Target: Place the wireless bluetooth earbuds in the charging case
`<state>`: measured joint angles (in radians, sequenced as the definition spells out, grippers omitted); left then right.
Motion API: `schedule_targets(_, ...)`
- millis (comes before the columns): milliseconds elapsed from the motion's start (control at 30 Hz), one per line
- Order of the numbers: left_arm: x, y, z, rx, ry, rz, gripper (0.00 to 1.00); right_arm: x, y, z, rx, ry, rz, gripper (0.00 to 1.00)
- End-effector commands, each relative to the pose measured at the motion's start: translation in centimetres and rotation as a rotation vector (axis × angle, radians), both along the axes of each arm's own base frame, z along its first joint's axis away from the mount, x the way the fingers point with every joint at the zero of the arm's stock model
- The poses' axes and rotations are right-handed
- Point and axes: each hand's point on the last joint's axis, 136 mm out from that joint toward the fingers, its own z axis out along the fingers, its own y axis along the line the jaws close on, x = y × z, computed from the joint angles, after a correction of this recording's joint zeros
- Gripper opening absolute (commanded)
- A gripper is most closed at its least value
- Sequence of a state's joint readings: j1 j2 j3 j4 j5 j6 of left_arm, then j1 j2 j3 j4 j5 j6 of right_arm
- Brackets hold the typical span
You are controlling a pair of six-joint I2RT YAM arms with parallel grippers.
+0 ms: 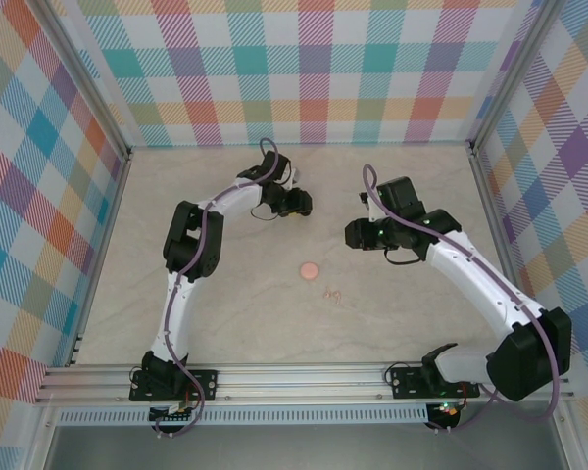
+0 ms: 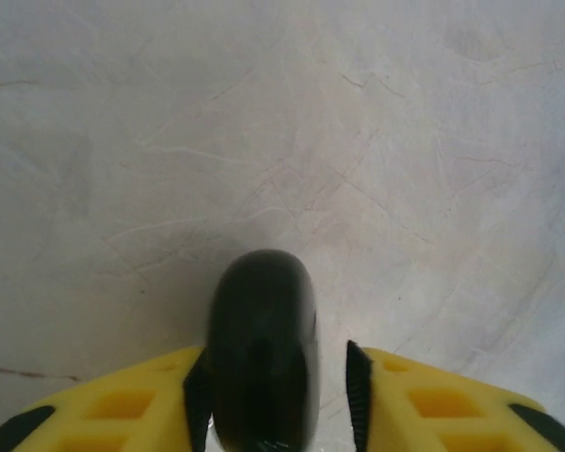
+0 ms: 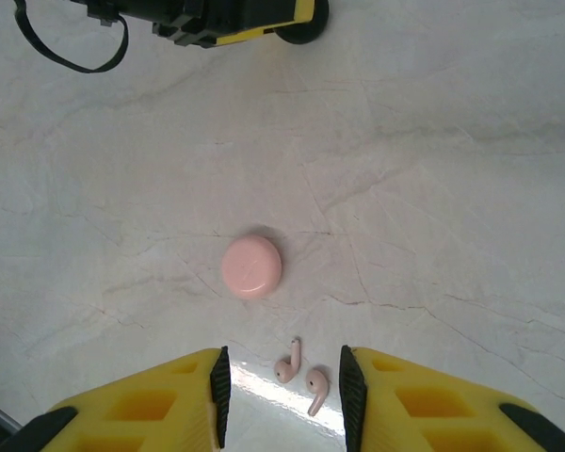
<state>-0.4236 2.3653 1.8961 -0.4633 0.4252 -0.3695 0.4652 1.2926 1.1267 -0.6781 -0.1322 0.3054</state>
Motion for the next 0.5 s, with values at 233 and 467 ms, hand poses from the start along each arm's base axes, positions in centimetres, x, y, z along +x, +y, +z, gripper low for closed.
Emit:
schedule_targets(233,0.5,4.6,4.2,0.202,-0.127,0.049,0.64,-0.2,1.3,-1.8,0.015,0.093,0.045,0.43)
schedule_targets(467,-3.8,7.3,9.6,0.232,-0.214,0.046,0.62,-0.1,2.9,-4.8,0.046,0.202,0.083,0.44)
